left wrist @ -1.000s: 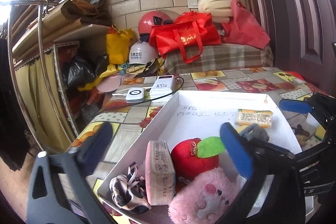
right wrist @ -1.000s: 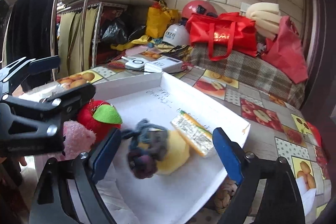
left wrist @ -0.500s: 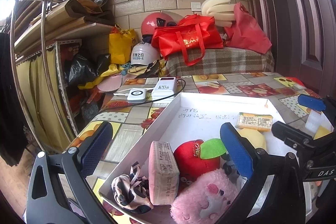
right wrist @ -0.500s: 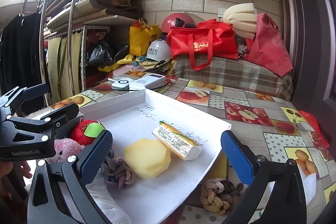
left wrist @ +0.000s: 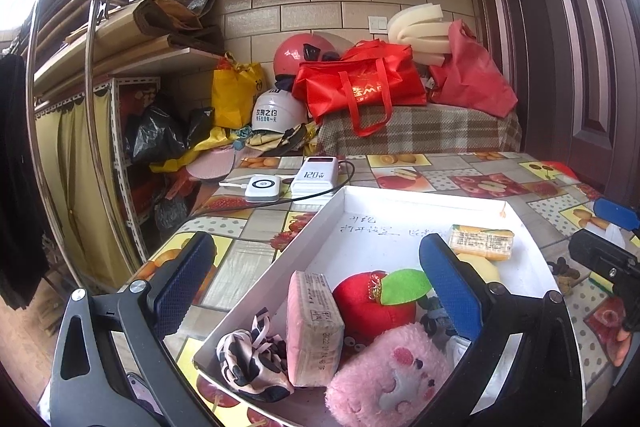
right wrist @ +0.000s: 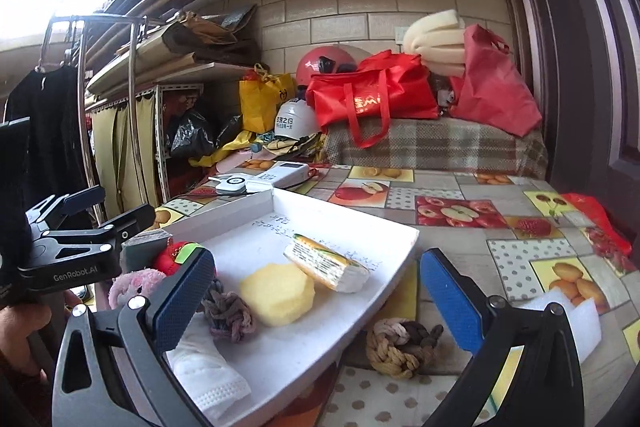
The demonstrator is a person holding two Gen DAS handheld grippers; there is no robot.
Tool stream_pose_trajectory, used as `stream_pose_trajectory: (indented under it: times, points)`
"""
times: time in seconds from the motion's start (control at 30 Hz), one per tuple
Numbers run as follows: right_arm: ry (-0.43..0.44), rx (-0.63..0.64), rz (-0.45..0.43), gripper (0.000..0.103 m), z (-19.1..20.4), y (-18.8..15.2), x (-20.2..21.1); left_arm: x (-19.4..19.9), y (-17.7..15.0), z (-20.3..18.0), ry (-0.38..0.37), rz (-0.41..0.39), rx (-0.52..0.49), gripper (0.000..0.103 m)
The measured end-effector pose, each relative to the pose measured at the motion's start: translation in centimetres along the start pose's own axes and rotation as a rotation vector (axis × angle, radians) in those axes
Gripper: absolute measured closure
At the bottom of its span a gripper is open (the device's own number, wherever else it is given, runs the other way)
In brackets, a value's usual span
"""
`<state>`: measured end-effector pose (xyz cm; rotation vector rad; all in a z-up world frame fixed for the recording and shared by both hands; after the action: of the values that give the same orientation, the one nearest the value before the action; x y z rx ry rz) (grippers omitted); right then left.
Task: Organize soft objects
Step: 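Reach the right gripper to the tan knotted rope and grasp it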
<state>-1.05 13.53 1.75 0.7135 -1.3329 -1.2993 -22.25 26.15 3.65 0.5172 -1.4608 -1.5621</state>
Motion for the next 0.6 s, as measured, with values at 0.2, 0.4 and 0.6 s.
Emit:
stream_pose_trajectory:
  times: [0.2,0.4,0.6]
  points:
    - [-0.086,-0.090,0.116,0.000,-4.9,-0.2,0.3,0.6,0.1,-0.7,-0.031,-0.005,-0.012,0.000]
    - [-0.143,-0.052,0.258,0.000,-6.7,-1.3,0.0,1.5,0.1,-1.8,-0.079,-0.017,-0.014,0.000]
    - [-0.161,0.094,0.418,0.005,-5.1,-3.3,-2.4,1.6,0.3,-2.4,-0.098,-0.015,-0.026,0.000]
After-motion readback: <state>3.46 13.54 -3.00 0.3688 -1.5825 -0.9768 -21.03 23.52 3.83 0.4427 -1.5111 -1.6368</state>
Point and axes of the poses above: each gripper's, at about its wrist camera, not at the fingertips, and x roughly against the way its jaws point, z to its left, y to its top, the point moved 3 cm from there along -x, roughly the way its jaws point, and after that the axes turned 11 degrees about -x, right-handed, at the moved point
